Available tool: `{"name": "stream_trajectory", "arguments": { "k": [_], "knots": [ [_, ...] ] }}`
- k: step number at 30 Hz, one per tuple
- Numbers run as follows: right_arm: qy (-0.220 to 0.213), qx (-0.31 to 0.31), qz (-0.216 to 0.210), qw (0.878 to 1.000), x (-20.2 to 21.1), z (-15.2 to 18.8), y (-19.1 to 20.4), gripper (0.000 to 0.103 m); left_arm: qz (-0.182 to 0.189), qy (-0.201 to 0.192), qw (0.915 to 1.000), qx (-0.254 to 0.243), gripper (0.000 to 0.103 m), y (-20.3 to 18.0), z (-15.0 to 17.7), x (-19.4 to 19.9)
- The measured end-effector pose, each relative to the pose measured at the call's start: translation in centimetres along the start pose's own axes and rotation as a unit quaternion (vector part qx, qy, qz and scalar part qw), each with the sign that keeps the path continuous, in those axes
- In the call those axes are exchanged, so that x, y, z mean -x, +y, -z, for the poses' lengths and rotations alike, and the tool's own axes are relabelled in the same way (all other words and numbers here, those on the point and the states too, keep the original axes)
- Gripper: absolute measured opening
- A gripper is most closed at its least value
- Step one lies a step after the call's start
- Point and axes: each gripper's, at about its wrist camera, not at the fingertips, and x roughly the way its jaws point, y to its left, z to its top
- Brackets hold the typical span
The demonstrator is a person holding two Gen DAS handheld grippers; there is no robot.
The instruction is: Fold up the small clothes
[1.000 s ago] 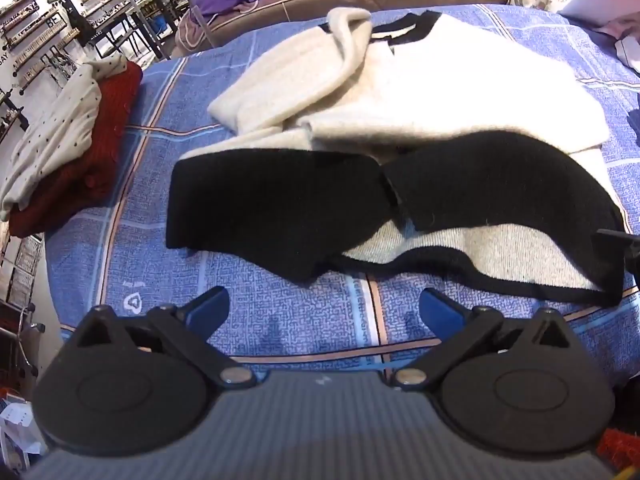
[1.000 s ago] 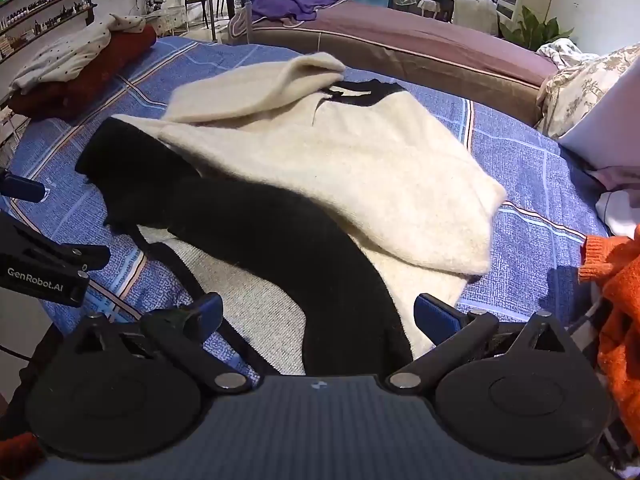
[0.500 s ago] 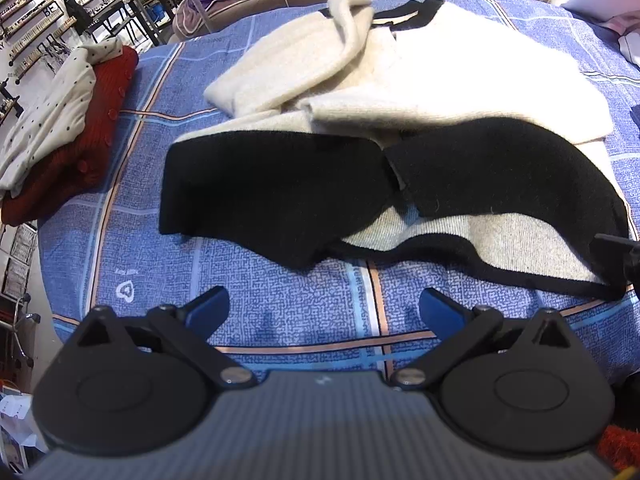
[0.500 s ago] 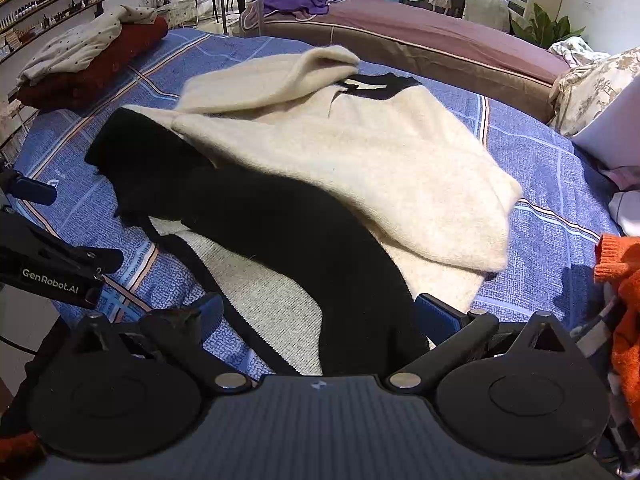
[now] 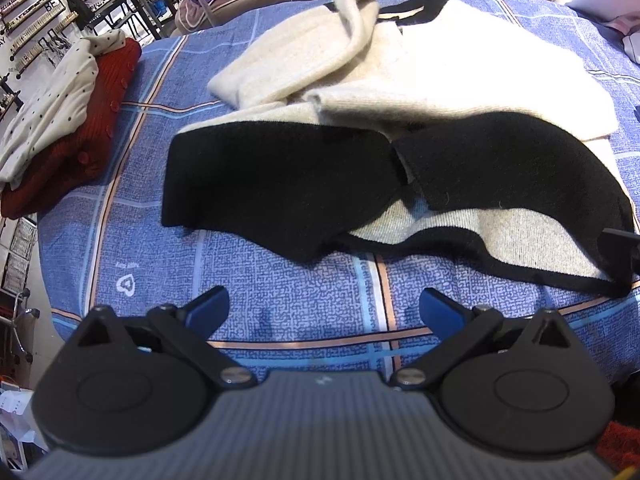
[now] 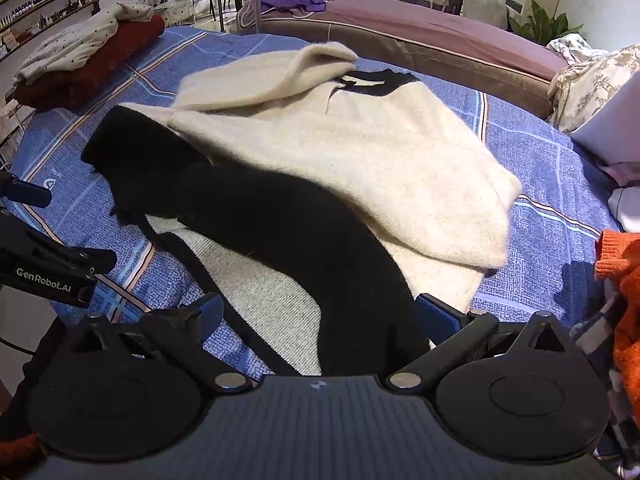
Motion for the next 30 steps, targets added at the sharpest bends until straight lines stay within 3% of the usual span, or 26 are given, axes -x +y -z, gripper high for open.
{"name": "stream_trajectory", "arguments": {
  "k": [30],
  "knots": [
    [0.007, -0.006, -0.002, 1.000, -0.28, 0.32, -0.09, 0.103, 0.005, 0.004, 0.9999, -0.008, 0.103, -0.47, 0.39, -0.24]
  ]
}}
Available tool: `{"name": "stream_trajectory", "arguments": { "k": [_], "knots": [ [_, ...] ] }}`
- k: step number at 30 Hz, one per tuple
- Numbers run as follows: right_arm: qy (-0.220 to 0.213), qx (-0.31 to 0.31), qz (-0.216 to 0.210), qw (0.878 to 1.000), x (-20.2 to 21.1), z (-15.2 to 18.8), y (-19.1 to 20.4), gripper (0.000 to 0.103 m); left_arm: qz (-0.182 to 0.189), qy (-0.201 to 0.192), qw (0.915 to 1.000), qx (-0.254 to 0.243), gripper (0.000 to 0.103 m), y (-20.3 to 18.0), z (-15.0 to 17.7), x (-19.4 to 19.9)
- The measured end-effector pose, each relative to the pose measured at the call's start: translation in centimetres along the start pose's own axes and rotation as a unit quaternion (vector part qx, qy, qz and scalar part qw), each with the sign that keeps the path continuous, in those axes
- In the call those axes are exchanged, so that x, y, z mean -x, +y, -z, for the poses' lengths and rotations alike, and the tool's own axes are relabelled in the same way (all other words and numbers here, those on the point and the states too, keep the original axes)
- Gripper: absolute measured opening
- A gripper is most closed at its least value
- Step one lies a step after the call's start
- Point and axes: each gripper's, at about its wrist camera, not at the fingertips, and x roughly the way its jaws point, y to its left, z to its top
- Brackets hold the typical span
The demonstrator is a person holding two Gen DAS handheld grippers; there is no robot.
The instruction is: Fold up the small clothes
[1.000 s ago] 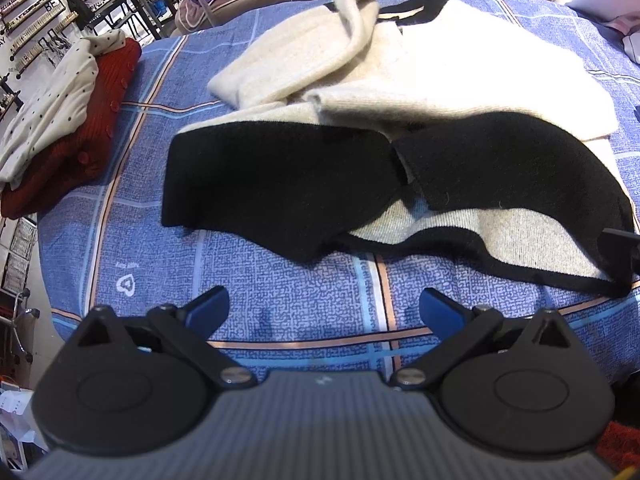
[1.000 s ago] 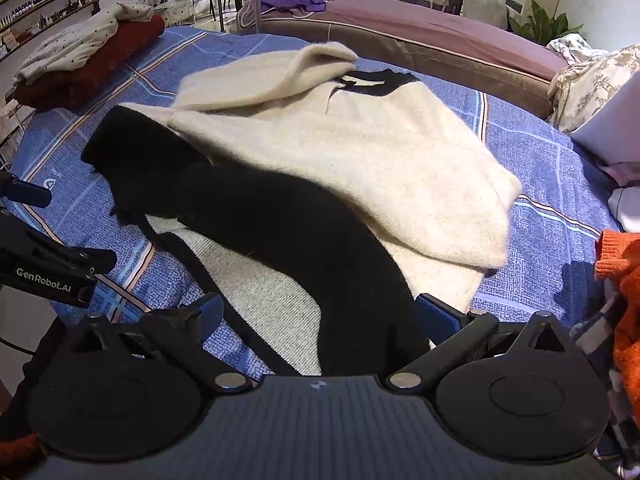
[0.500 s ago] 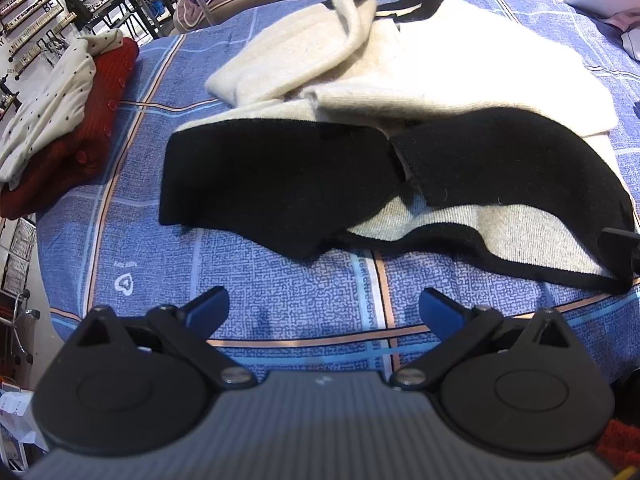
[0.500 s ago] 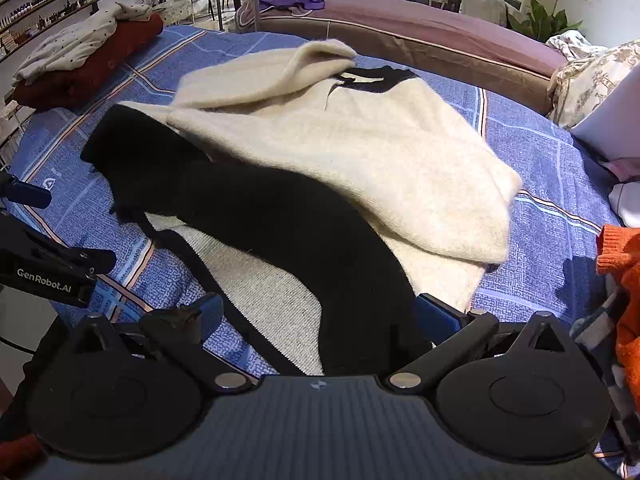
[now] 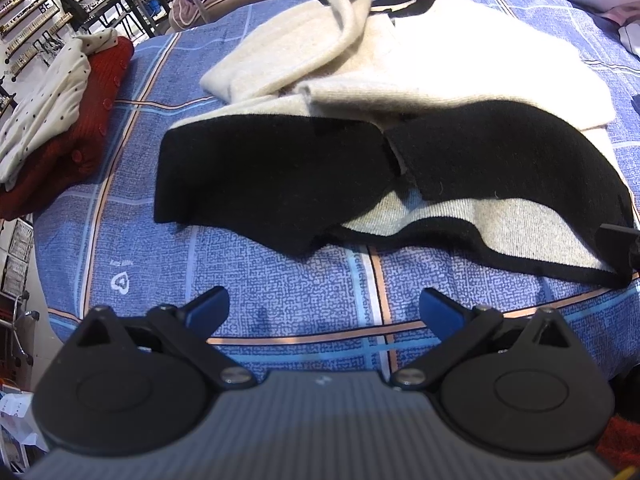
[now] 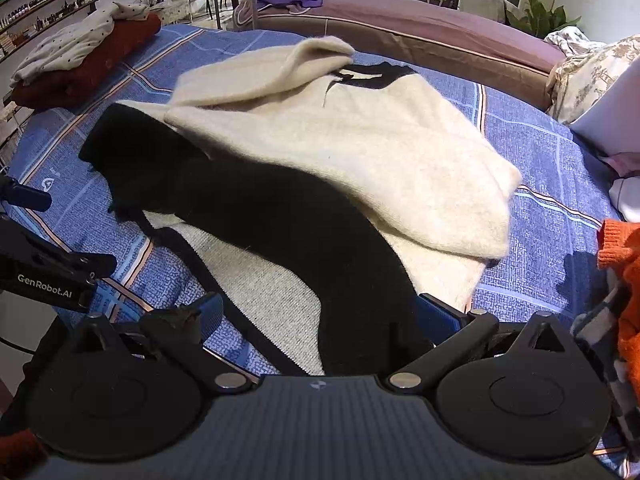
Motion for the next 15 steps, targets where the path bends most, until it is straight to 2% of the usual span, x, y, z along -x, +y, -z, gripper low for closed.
{"name": "stream_trajectory", "arguments": {
  "k": [15],
  "knots": [
    [-0.004, -0.002, 0.003, 1.000, 0.10, -0.13, -0.12, 0.103, -0.008, -0.006, 0.9999, 0.008, 0.103, 0.70, -0.23, 0.11]
  ]
}}
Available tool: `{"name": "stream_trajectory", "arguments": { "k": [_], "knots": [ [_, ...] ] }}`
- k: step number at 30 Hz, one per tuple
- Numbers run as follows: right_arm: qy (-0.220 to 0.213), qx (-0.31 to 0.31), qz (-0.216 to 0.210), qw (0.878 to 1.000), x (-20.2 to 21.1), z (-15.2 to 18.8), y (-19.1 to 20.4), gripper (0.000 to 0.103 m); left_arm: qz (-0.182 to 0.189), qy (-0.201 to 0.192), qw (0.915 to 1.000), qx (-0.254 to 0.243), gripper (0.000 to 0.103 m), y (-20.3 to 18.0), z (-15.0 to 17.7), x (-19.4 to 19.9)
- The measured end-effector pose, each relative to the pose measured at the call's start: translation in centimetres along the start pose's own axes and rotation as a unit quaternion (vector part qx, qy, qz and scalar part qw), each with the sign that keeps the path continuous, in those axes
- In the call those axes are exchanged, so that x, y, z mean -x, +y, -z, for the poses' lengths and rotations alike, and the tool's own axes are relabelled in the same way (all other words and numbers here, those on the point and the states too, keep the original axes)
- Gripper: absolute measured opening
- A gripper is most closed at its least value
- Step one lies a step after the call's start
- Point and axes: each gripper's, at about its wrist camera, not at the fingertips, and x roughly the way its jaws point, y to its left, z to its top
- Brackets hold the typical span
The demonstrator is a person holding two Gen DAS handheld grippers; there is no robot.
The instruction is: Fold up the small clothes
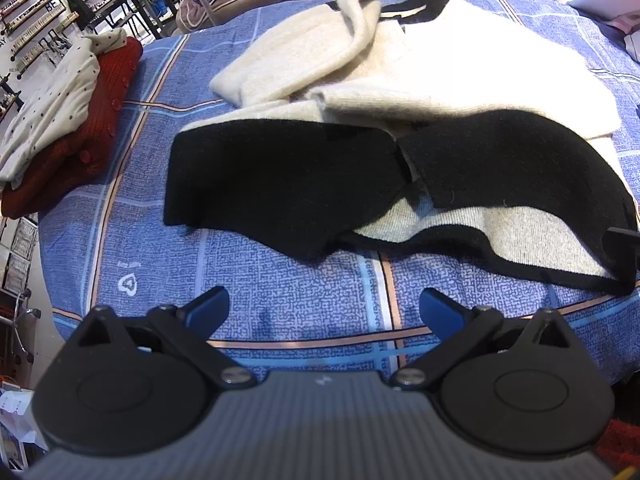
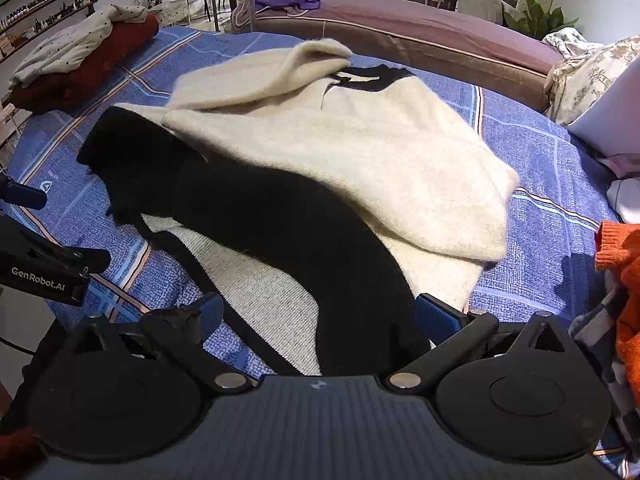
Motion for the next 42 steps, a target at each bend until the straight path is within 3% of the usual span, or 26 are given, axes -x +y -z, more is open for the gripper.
{"name": "stream_trajectory", "arguments": {
  "k": [14, 19, 24, 27, 29, 32, 35, 39, 40, 42],
  "knots": [
    [0.001, 0.000, 0.002, 1.000, 0.0, -0.1, 0.0, 0.103, -0.001, 0.001, 1.0000, -0.002, 0.103, 0.1, 0.0, -0.3],
    [-0.006, -0.004, -0.002, 1.000, 0.0, 0.1, -0.2, 0.103, 0.006, -0.017, 0.9997, 0.019, 0.103, 1.1, 0.1, -0.7],
    [-0.045, 0.003, -0.016, 0.999, 0.7, 0.7, -0.3, 0.103, -0.040, -0.062, 0.9963, 0.044, 0.103, 4.3, 0.5, -2.2],
    [-0.080, -0.015, -0.052, 0.995, 1.1, 1.6, -0.7, 0.103, -0.072, -0.094, 0.9919, 0.047, 0.103, 6.2, 1.4, -3.6],
    [-0.094, -0.038, -0.076, 0.992, 1.0, 2.7, -1.2, 0.103, -0.072, -0.094, 0.9921, 0.041, 0.103, 7.5, 1.9, -4.9],
    [-0.088, -0.047, -0.069, 0.993, 0.7, 4.5, -1.6, 0.103, -0.047, -0.100, 0.9926, 0.049, 0.103, 9.8, 2.5, -6.3],
    [-0.077, -0.044, -0.041, 0.995, 0.5, 5.7, -2.0, 0.103, -0.018, -0.146, 0.9875, 0.056, 0.103, 12.5, 2.7, -6.7],
    [-0.069, -0.094, -0.062, 0.991, 0.1, 6.3, -3.7, 0.103, 0.066, -0.238, 0.9677, 0.050, 0.103, 15.5, 2.1, -6.9],
    [-0.070, -0.113, -0.070, 0.989, 0.0, 6.6, -4.2, 0.103, 0.098, -0.251, 0.9612, 0.056, 0.103, 16.2, 1.6, -7.1],
    [-0.071, -0.148, -0.085, 0.983, -0.2, 6.7, -5.1, 0.103, 0.155, -0.238, 0.9553, 0.081, 0.103, 17.6, 0.1, -8.6]
  ]
}}
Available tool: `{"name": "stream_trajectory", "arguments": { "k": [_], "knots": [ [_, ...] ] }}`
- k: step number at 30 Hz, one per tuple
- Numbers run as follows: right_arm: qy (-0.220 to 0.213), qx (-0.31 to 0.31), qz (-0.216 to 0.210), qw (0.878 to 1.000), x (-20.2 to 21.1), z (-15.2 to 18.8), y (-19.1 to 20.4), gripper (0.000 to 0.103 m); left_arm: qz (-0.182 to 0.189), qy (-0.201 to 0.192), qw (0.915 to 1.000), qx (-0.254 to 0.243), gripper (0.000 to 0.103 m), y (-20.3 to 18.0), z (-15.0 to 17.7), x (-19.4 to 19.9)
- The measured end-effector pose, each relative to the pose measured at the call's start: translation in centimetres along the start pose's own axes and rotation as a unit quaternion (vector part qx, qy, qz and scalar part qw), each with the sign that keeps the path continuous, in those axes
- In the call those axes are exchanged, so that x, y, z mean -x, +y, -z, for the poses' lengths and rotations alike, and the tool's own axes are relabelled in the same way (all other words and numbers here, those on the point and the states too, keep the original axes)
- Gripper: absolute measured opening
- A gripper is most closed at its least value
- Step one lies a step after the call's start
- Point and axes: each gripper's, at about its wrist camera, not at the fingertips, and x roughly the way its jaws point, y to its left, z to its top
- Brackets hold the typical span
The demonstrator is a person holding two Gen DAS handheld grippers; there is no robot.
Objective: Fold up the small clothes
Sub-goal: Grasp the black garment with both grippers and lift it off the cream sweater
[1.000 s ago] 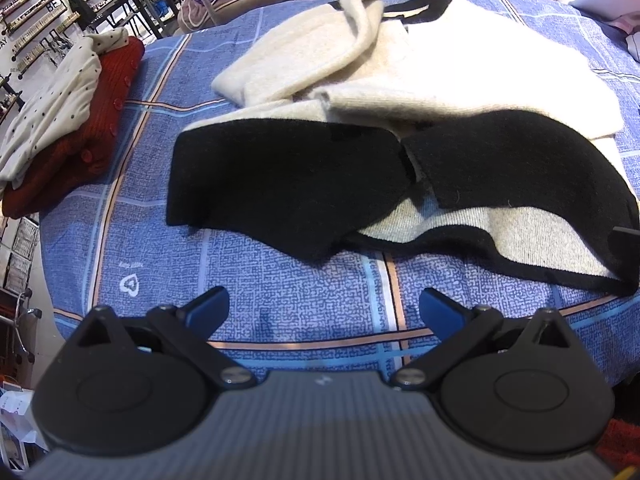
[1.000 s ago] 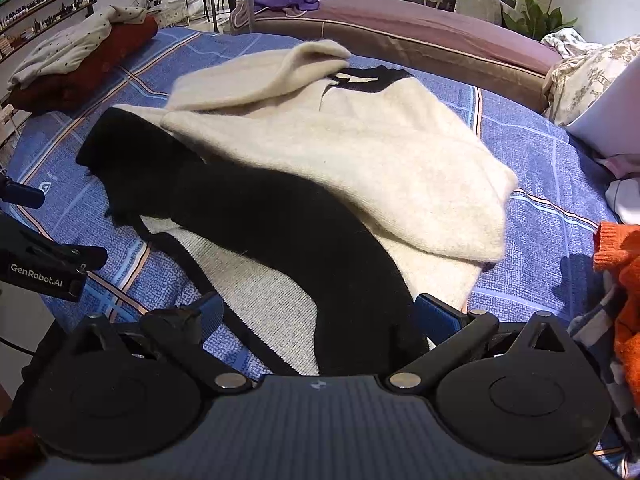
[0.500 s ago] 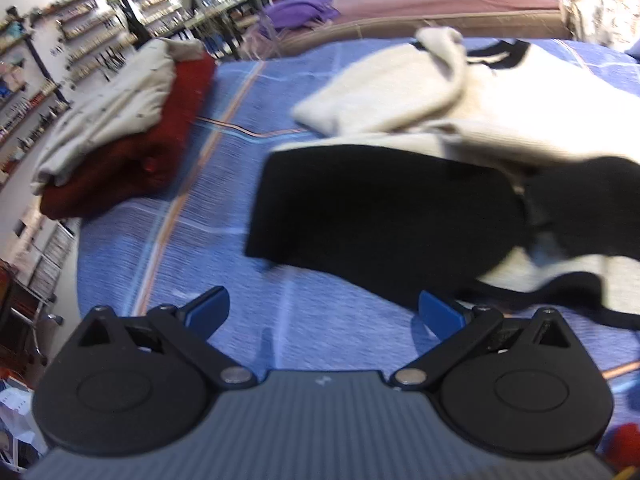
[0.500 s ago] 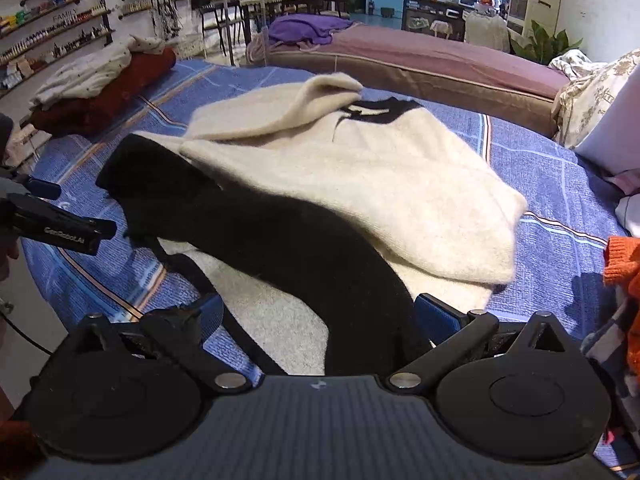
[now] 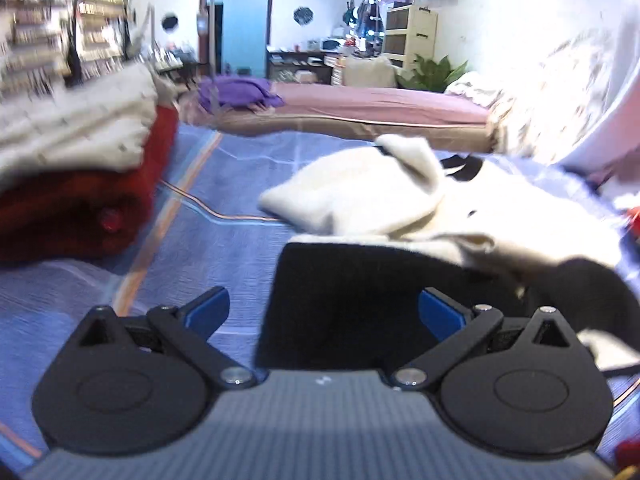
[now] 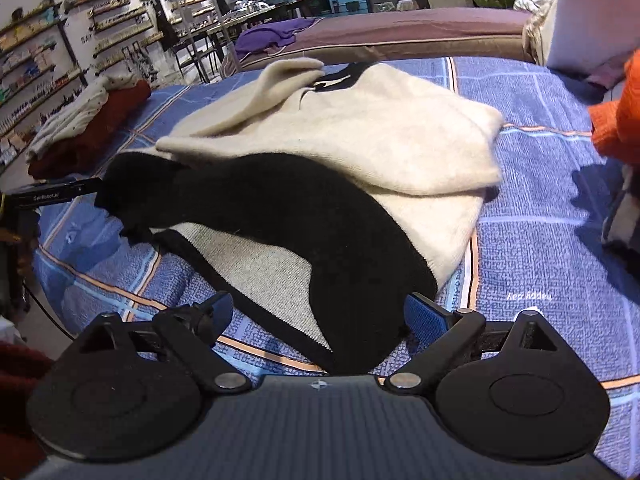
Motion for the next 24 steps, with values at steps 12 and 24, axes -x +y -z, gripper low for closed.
{"name": "stream_trajectory", "arguments": {
  "k": [12, 24],
  "knots": [
    [0.022, -0.120, -0.018, 0.992, -2.7, 1.3, -4.2, 0.103, 0.038, 0.099, 0.9936, -0.040, 0.049, 0.5, 0.4, -8.9],
    [0.012, -0.200, -0.125, 0.972, -5.2, 1.8, -4.3, 0.022, 0.114, 0.100, 0.9883, -0.010, 0.010, -1.9, 0.2, -5.9]
  ]
}}
